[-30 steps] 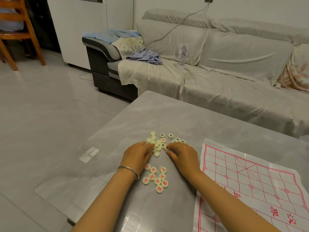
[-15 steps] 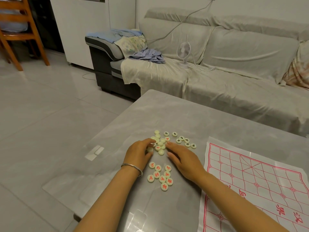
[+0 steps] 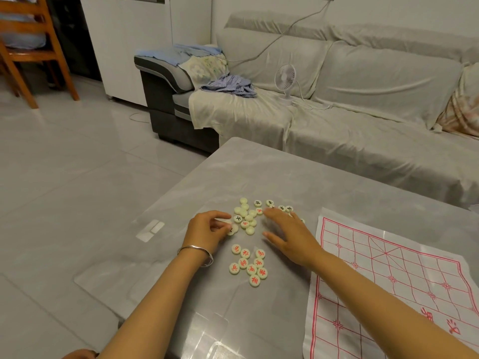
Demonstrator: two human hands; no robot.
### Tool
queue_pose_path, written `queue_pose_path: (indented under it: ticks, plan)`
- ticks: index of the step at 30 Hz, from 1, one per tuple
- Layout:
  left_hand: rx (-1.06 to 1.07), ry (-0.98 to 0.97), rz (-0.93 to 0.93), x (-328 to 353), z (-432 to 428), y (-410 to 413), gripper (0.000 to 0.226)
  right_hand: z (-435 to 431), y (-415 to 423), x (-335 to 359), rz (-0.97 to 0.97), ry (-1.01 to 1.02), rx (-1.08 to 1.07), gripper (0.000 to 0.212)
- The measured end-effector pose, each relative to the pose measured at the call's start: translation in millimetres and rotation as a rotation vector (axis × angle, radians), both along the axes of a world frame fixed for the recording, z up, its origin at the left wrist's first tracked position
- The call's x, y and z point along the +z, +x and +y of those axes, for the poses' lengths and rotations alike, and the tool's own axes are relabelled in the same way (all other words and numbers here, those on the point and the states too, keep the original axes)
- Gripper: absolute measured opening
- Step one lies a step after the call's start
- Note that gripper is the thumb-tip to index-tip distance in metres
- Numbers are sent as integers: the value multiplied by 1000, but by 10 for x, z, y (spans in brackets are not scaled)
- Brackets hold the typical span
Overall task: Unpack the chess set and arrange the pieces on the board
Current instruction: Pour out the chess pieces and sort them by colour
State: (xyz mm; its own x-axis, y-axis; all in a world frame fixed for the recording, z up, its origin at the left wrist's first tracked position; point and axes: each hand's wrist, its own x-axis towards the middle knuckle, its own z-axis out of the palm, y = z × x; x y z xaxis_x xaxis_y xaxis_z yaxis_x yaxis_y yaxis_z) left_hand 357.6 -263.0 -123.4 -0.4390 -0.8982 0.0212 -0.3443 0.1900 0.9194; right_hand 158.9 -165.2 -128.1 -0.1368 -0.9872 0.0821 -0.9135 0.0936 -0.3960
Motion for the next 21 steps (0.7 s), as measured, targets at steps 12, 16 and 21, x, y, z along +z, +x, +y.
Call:
queue_pose_path:
  ticks: [12, 16, 21]
  plan:
    - [96, 141, 90, -13, -40, 51, 14, -308, 434, -32, -162, -212, 12, 39]
    - [133, 269, 258, 57, -8, -36, 18, -285, 528, 17, -367, -204, 33, 38]
    - [8, 322, 276, 116, 96, -251, 23, -157, 363, 81, -309, -301, -66, 22]
